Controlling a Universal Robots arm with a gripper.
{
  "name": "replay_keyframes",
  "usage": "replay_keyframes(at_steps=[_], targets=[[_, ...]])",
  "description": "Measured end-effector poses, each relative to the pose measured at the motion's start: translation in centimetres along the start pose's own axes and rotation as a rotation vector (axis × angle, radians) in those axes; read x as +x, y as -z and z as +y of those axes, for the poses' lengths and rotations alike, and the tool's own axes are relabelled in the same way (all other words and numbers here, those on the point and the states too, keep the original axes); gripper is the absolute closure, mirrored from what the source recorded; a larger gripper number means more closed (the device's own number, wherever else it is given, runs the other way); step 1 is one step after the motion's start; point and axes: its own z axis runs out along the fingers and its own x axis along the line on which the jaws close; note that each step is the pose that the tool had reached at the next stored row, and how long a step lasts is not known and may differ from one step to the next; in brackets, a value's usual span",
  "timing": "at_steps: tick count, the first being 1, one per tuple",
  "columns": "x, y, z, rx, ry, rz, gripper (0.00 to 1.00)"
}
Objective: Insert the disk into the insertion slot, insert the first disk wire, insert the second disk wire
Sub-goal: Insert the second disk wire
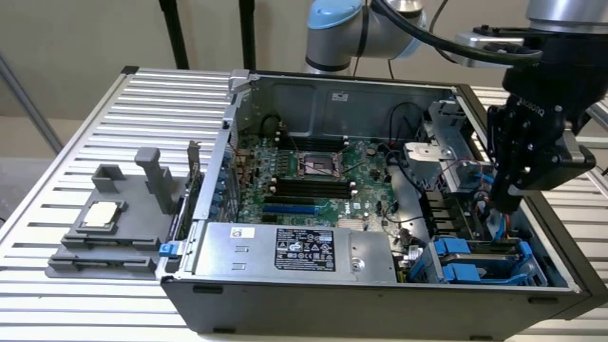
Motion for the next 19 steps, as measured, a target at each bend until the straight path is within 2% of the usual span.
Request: replay_keyframes(at_steps=[3,4,6,9,11,14,16,18,19], targets=[[0.0,-0.07,-0.01,0.0008,0.000,0.0109,0.79],[0.1,-0.10,-0.02,0.0010,0.000,0.0138,0.84],[0.1,-0.16,-0.03,0.0012,-0.001,0.0185,0.84],[0.3,-0.30,-0.04,0.0011,-0.001,0.0190,0.84],[0.6,-0.39,-0.01,0.0009,-0.001,0.0168,0.84],[1.1,-0.54,0.41,0.0004,-0.002,0.0052,0.84],[1.4,-0.61,0.71,0.0003,-0.001,-0.0064,0.84],[1.5,-0.68,0.94,0.0002,0.002,-0.0227,0.84],[1.6,-0.71,1.01,0.0003,0.003,-0.0335,0.84]])
